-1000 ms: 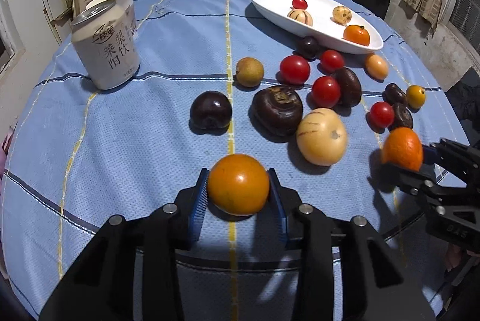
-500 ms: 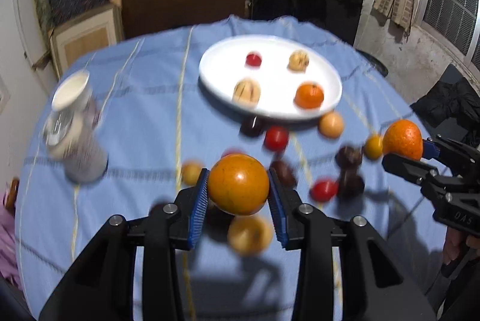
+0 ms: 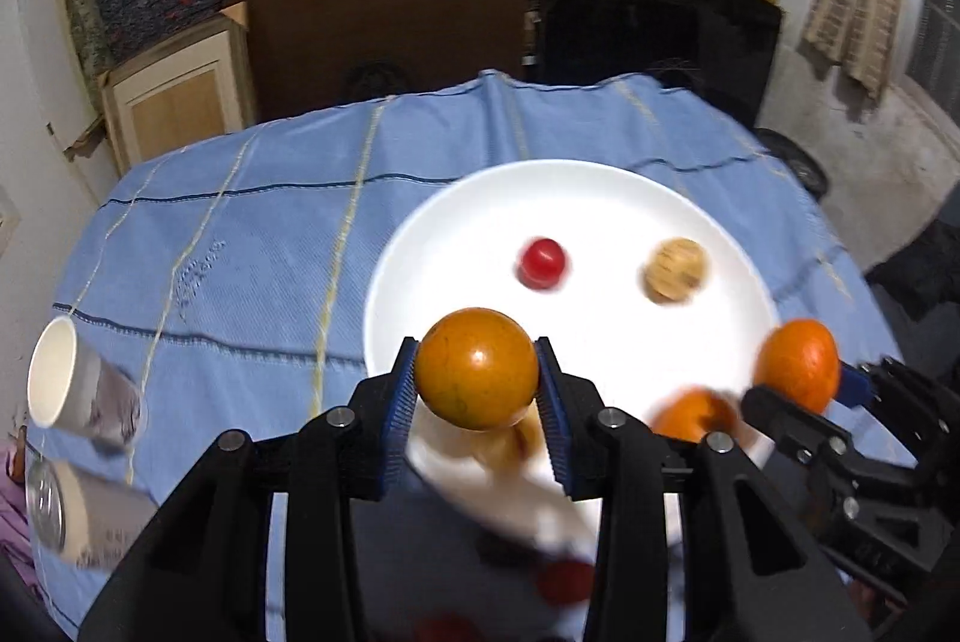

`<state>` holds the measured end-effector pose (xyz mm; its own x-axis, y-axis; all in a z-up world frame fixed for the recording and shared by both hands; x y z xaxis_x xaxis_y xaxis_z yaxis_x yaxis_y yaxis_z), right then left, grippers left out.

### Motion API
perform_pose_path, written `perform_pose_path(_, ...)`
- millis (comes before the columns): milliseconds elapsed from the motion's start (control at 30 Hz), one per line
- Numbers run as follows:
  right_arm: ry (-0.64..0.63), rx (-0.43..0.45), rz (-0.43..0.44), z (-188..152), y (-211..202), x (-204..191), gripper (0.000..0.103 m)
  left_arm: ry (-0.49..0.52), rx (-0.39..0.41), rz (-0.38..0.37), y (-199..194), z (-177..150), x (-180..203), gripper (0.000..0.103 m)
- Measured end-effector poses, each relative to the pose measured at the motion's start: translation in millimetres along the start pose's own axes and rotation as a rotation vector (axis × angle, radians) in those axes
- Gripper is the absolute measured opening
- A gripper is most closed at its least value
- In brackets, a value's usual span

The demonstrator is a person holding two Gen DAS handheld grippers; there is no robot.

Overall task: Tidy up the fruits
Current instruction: 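Place the orange fruit on the plate while the right tool places the tangerine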

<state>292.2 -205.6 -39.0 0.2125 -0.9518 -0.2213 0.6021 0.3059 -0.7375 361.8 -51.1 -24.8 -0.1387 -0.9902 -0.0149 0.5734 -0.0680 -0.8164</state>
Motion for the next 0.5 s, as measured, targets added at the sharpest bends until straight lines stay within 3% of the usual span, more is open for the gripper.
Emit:
perform_pose_path(200,0.036,-0.045,-0.003,6.4,35.6,11.8,0.048,-0.018,-0.077,0.012,42.0,-6.5,-2.6,0.037)
perform_pose_path(300,0.062,-0.069,0.007,1.7,44.1,13.0,0.055,-0.026,-0.078,0.003,43.3,-11.6,-0.4,0.067)
perform_pose_path(500,0.074,-0.036,0.02,-4.2,20.7,11.7,0.057,-0.014,-0.007,0.006,3.6,-14.6,-2.7,0.073)
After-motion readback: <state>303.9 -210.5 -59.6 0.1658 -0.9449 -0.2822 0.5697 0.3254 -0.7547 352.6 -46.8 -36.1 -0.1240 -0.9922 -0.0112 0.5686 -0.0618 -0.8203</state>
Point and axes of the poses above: each gripper's, at about its wrist camera, not at the fingertips, and y roughly the way its jaws point, x to its right, z to its top, the point moved 8 cm from there along y, roughly the way its jaws point, and after that the axes turned 3 degrees about -x, right-handed, at the moved point
